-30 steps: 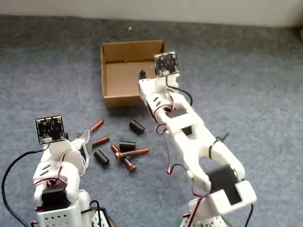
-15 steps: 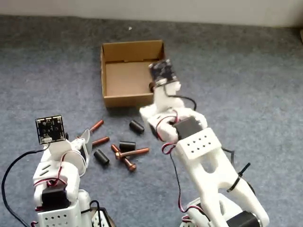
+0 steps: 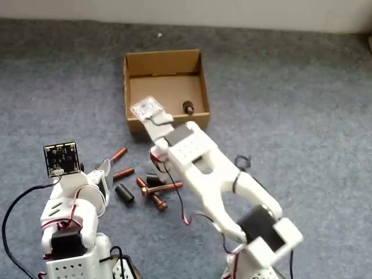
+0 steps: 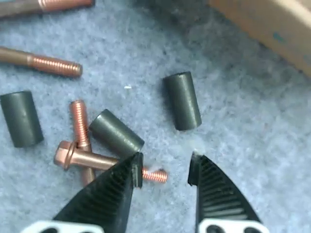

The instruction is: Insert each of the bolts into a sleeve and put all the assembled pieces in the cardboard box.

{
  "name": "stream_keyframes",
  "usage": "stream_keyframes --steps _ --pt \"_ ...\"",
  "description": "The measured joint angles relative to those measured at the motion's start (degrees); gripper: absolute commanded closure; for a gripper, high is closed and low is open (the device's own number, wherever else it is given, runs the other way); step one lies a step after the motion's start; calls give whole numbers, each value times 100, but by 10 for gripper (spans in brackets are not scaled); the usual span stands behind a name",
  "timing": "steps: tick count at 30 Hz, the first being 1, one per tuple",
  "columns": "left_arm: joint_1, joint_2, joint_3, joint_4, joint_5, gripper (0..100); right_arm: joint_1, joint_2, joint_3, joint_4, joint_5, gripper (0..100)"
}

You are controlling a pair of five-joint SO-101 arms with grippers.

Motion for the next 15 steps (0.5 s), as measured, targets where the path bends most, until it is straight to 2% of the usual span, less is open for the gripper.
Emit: stream_keyframes --steps 11,15 --pt "0 0 0 0 0 770 114 1626 -1477 167 440 848" --pt "0 0 0 0 0 770 246 2101 -1670 167 448 956"
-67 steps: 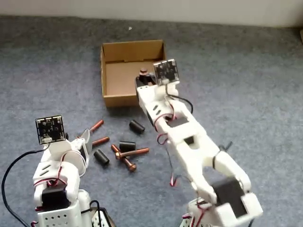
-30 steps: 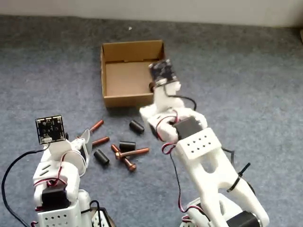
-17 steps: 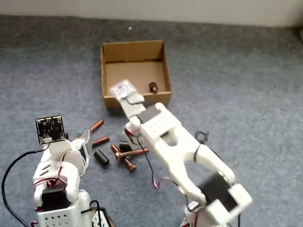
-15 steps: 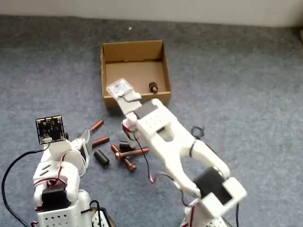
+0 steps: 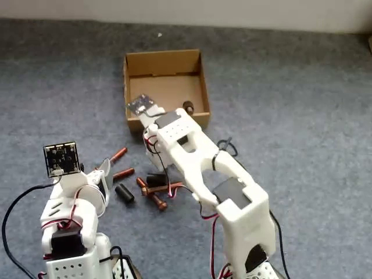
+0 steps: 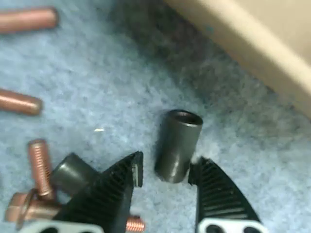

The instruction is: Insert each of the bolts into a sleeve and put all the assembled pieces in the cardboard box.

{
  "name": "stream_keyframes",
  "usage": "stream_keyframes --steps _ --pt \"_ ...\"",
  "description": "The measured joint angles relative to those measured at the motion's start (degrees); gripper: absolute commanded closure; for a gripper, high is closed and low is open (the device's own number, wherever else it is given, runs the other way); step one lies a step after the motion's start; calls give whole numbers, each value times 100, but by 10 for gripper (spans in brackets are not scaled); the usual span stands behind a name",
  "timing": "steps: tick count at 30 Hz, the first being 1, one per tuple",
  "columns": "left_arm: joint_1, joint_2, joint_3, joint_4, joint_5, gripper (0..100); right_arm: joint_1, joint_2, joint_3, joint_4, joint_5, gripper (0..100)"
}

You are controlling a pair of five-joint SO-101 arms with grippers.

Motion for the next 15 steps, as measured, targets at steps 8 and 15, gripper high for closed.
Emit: stream_keyframes --steps 8,15 --pt "0 0 0 0 0 770 9 26 -53 343 18 994" --pt "0 0 0 0 0 770 9 -1354 0 1160 -510 994"
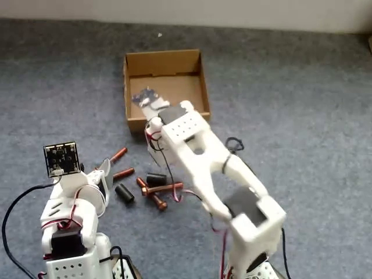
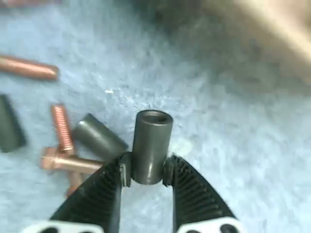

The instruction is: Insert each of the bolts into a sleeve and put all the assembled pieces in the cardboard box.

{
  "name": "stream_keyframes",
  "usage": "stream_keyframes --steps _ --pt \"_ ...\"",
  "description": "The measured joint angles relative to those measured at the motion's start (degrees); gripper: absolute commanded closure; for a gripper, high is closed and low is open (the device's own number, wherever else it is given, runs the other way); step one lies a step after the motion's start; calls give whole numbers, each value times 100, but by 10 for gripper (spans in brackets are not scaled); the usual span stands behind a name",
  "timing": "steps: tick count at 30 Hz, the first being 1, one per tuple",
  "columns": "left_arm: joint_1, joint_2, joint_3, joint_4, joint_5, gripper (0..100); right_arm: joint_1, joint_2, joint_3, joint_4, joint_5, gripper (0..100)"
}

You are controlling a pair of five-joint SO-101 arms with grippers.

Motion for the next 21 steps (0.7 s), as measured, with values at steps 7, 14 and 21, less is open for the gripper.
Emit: stream_keyframes --steps 7,14,21 --pt "0 0 -255 0 0 770 413 -2004 1073 88 -923 994" --pt "316 0 -1292 325 -211 816 1512 -3499 2769 -853 -1952 994" --pt "800 651 -2145 721 -703 814 2048 -4334 4633 -2462 -2330 994"
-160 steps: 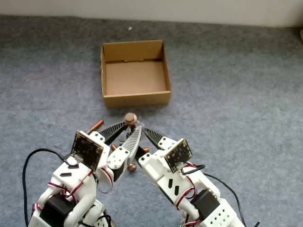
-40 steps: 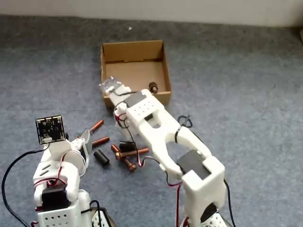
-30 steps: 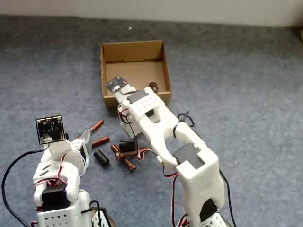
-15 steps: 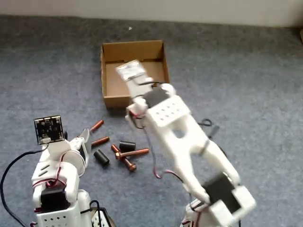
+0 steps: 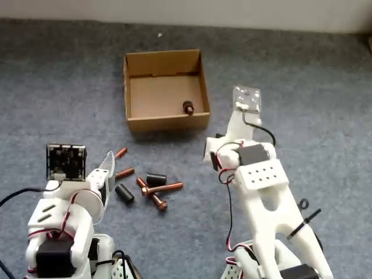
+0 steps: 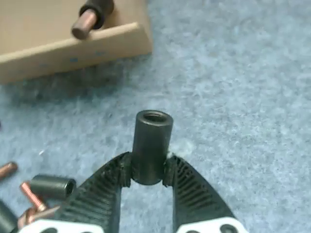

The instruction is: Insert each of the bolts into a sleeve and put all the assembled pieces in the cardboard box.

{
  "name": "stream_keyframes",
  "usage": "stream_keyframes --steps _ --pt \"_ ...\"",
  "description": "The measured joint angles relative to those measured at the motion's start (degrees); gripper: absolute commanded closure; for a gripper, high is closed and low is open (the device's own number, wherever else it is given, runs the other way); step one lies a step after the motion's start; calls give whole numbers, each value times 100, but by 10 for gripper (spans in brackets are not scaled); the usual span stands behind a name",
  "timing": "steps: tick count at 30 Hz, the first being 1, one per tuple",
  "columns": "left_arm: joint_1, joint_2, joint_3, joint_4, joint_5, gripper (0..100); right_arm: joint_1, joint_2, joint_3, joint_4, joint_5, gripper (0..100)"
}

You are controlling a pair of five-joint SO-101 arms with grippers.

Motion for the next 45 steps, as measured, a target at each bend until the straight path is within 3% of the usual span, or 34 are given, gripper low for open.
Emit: stream_keyframes --steps 10,20,25,34,41,45 --pt "158 3446 -1952 1143 -404 731 378 -141 510 -844 -18 994" --pt "158 6400 -2734 1213 -413 733 378 -141 510 -853 -18 994" --pt "598 6769 -2875 1231 -642 733 378 -141 510 -853 -18 994" --pt "2295 6998 -2629 1125 -633 733 519 -141 510 -853 -18 994" --pt "2497 8088 -2295 97 -484 742 563 -141 510 -853 -18 994" --pt "2673 8633 -2295 -229 -492 818 563 -141 510 -853 -18 994"
